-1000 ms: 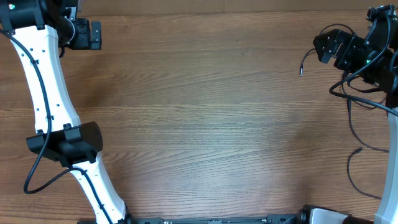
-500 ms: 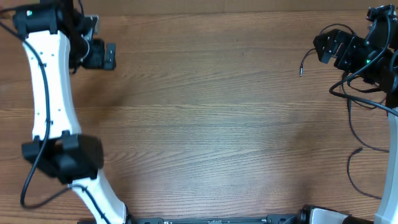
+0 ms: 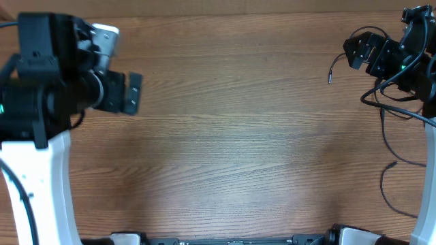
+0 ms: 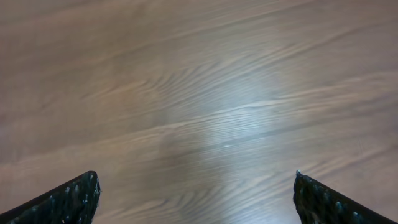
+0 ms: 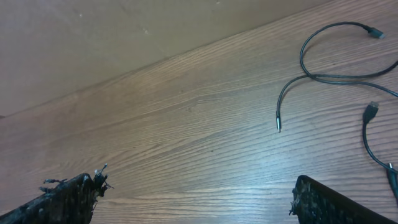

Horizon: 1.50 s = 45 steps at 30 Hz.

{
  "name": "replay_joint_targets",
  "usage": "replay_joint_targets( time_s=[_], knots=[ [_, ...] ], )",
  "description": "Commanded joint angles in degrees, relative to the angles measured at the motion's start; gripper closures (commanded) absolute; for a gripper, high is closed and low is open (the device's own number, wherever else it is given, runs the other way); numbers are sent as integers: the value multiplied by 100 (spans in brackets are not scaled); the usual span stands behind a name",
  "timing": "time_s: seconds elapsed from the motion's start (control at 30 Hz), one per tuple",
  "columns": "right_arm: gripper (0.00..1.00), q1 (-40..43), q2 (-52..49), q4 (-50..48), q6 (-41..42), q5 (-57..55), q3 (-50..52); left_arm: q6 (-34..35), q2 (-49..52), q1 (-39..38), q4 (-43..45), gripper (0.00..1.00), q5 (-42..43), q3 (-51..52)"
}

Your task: Untangle cables

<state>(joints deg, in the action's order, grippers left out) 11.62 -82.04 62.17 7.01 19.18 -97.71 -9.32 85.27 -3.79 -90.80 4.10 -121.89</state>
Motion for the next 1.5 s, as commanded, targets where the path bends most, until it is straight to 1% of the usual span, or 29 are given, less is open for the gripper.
replay_joint_targets(
  time_s=[0.0, 0.13, 0.3, 0.4, 0.53, 0.77, 0.83, 0.97, 1.1, 1.27, 1.47],
  knots=[
    [0, -4, 26, -26, -46, -22, -26, 37, -162, -407, 2, 1, 39, 179],
    [0, -4, 26, -26, -46, -22, -26, 37, -461, -654, 7, 0, 39, 686],
    [0, -4, 26, -26, -46, -22, -26, 37, -1025, -673, 0, 1, 37, 2020],
    [0, -4, 26, -26, -46, -22, -26, 37, -1377, -776, -2, 0, 37, 2597],
    [0, -4, 26, -26, -46, -22, -26, 37, -1801, -938, 2, 0, 39, 2898],
    [0, -4, 26, -26, -46, -22, -26, 42, -2568, -931, 2, 0, 44, 3523],
    [0, -4, 26, -26, -46, -22, -26, 44, -2769, -929, 153, 1, 46, 3753],
    [0, -4, 26, -26, -46, -22, -26, 306, -3099, -929, 837, 1, 74, 4162],
    [0, -4, 26, -26, -46, -22, -26, 479, -3447, -925, 1928, 0, 356, 4594],
    [0, -4, 26, -26, -46, -22, -26, 767, -3864, -918, 3237, 1, 367, 5224],
    [0, -4, 26, -28, -46, -22, -26, 1438, -4409, -649, 4782, 1, 498, 6220]
  ],
)
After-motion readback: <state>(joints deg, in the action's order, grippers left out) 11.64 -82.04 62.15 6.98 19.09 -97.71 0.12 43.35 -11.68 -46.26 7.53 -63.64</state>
